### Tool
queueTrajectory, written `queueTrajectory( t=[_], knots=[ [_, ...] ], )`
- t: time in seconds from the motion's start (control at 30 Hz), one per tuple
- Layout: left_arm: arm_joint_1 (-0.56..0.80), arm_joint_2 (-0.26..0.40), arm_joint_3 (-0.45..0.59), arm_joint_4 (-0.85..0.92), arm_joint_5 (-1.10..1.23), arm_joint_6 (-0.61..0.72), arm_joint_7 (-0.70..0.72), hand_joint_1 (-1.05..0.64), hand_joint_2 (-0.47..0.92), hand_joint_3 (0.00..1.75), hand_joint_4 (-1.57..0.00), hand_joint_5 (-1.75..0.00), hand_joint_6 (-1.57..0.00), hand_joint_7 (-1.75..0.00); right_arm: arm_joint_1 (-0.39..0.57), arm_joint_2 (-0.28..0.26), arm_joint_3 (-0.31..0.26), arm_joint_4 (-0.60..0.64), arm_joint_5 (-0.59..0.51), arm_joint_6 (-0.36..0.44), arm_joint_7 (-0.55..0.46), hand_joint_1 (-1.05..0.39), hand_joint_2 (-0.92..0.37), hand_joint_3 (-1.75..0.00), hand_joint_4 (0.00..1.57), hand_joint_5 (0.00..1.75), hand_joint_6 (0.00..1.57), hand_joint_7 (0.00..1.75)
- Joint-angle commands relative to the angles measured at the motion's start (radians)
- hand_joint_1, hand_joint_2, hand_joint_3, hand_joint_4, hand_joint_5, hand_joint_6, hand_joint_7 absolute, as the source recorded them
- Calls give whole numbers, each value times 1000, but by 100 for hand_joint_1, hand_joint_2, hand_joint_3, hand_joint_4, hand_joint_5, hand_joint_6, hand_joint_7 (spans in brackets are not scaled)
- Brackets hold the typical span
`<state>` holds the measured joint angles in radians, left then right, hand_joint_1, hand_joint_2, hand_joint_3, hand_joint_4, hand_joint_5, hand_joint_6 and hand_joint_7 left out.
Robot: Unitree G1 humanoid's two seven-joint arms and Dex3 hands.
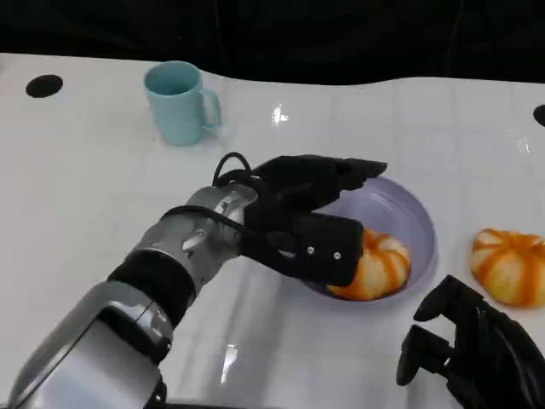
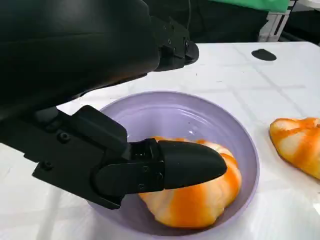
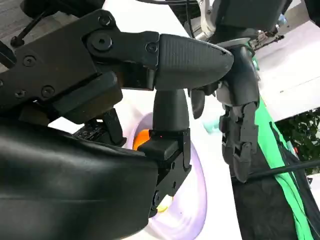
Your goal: Grasp the bread from the table and place it into the plate.
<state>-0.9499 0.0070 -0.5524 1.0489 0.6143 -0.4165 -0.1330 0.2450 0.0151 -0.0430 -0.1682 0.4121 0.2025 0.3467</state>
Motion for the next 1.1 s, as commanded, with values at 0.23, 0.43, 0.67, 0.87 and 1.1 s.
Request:
queueTrajectory(
  t=[0.23,0.43,0.67,0.87,1.1],
  knots=[
    [96,70,86,-141,-114,-56,-61,-105,92,72,-1,-1,-6,-3,0,-11,-5,0,3,-13,4,-57,-80,-78,82,175,51,175],
    [264,41,254,-204,-383,-187,-107,-75,92,44,-13,-64,-32,-13,-2,-8,-7,-3,7,0,-4,-56,-79,-78,81,175,49,175],
    [472,-57,399,-413,-715,-106,-230,-58,92,28,-63,-116,-75,-33,-7,-4,-15,8,21,3,0,-57,-79,-75,78,175,46,175],
    [613,-84,434,-603,-820,14,-258,-62,92,38,-78,-162,-80,-102,-10,-6,-16,2,16,12,-10,-58,-79,-72,79,175,49,175],
    [792,-111,473,-806,-999,204,-312,-65,92,38,-78,-174,-68,-149,-9,-5,-13,1,13,8,-9,-59,-79,-73,82,175,50,175]
  ],
)
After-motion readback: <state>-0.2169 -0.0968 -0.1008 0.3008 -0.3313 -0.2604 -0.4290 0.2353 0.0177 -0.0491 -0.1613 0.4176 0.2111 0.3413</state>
